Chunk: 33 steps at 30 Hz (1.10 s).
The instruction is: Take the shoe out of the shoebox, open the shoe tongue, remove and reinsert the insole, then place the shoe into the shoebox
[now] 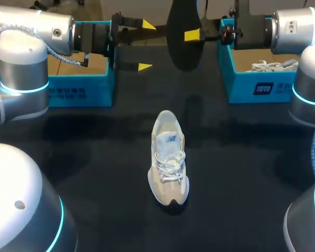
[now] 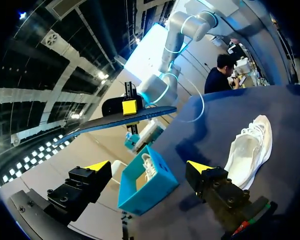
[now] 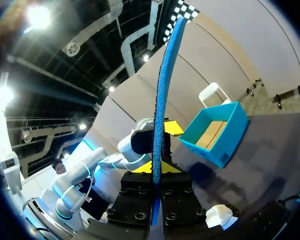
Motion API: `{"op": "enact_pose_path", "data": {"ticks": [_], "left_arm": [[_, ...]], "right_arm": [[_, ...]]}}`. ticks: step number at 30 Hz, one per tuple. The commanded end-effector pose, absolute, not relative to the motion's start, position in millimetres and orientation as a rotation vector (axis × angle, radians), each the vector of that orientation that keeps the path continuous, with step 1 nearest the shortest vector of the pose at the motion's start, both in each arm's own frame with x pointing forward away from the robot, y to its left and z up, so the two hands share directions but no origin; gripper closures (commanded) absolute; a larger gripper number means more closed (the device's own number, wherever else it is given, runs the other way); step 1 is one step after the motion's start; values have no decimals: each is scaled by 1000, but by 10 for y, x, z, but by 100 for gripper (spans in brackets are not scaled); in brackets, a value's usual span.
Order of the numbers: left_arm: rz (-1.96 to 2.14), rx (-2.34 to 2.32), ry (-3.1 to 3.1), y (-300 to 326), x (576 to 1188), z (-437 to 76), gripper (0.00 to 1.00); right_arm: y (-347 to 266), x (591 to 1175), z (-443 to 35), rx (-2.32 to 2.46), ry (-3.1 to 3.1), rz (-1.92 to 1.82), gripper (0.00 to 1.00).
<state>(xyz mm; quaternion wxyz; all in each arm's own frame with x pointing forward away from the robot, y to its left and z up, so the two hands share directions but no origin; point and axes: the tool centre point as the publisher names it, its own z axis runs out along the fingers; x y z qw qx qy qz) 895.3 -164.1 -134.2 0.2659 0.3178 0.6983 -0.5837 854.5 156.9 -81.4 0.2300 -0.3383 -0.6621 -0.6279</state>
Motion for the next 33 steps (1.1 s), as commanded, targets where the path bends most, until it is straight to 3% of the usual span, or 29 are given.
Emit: {"op": "enact_pose_path", "data": {"ticks": [1, 24, 33], "left_arm": [[-1574, 860, 1888, -1632, 8946, -1339, 0], [-1574, 860, 1888, -1632, 8946, -1339, 0], [-1503, 763, 2184, -1382, 8923, -1580, 0]], "right_arm": [[1585, 8548, -811, -934, -1824, -1725, 100], [1585, 8548, -811, -934, -1824, -1725, 100], [1612, 8606, -868, -835, -1905, -1766, 100]]}}
